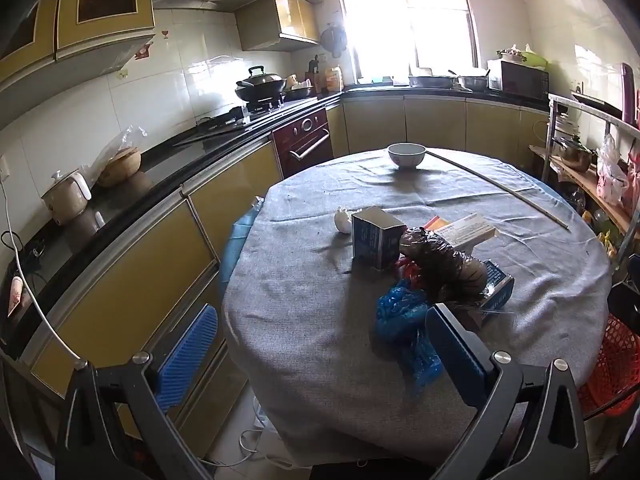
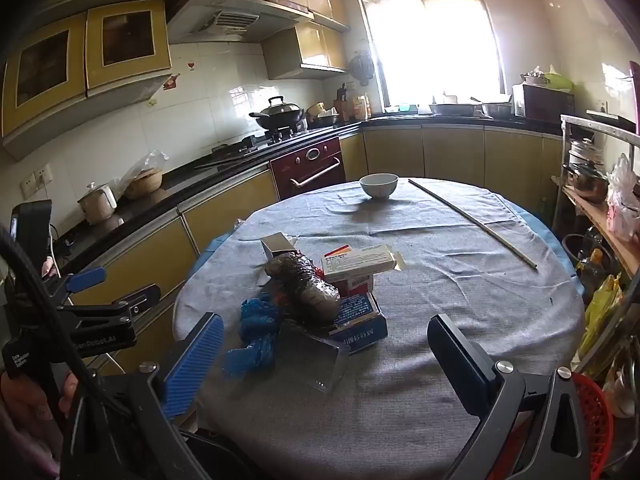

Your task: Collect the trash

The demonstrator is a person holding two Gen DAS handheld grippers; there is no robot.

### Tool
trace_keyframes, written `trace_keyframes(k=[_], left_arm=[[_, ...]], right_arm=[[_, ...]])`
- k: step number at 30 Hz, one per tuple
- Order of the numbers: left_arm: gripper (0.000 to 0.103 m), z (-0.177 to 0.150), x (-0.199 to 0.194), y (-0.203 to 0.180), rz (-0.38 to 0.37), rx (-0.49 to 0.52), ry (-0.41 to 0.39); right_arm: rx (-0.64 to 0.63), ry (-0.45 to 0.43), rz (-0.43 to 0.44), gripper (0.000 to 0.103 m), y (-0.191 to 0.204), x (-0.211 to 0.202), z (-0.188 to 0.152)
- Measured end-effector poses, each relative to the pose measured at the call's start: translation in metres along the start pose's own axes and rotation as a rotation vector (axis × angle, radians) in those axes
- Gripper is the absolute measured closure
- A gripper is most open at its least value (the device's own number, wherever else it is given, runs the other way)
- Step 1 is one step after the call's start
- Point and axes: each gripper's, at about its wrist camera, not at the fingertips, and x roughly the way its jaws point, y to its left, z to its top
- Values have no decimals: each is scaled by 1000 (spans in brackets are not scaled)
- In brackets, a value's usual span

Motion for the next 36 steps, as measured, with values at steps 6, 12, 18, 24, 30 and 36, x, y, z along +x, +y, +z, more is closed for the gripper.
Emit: trace_keyframes(k=[6,12,18,24,30,36], left_arm=[[0,-1,0,-1,-3,-2,0],[0,-1,4,1,-6,-9,6],[0,-3,4,3,0,-5,5],[0,-4,6,3,4,-6,14],[0,-5,7,5,1,-13,24],[0,-5,7,4,1,-10,39]], right_arm=[[6,3,1,0,-2,2,-1],[9,13,3,0,-3,5,-3],[15,23,5,0,-2,8,-5],[19,33,2,0,-3,12,-5],[25,42,-1,0,-4,16,-4],[15,47,0,0,-2,18,-5]])
